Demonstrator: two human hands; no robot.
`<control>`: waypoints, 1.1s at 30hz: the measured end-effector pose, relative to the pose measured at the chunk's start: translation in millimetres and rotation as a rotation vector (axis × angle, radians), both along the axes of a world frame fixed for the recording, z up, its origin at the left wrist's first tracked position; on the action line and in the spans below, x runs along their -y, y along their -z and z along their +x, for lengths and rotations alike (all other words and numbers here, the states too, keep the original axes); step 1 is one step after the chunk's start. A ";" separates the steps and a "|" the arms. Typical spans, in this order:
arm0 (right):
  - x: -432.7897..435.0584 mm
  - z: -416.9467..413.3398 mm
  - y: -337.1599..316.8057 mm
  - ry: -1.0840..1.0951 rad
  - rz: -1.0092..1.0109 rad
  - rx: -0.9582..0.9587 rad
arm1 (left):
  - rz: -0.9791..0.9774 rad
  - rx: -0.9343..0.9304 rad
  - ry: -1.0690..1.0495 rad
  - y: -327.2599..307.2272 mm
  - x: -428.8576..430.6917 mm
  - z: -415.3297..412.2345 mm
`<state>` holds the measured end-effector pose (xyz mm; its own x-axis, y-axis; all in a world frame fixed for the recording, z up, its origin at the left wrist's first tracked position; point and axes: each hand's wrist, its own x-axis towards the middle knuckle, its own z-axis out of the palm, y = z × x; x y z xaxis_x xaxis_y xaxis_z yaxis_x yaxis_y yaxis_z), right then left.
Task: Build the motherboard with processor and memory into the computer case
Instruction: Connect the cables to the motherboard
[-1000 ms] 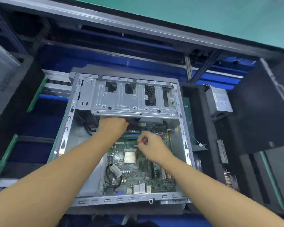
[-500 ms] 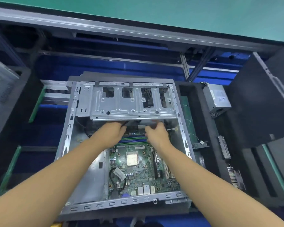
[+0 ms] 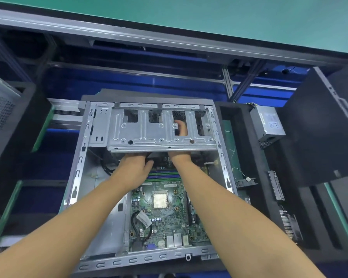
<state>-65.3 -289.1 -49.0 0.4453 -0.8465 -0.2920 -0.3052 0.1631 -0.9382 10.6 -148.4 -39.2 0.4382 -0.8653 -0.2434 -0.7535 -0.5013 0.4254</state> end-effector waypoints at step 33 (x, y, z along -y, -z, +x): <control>-53.8 -125.0 -62.7 -1.245 -0.194 -0.867 | -0.123 0.499 0.177 -2.5 -19.0 -33.7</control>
<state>-190.3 -235.3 13.7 0.6356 -0.1303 -0.7609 -0.5998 -0.7038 -0.3806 -23.2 -129.4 -36.8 0.3199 -0.9453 0.0644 -0.9472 -0.3177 0.0421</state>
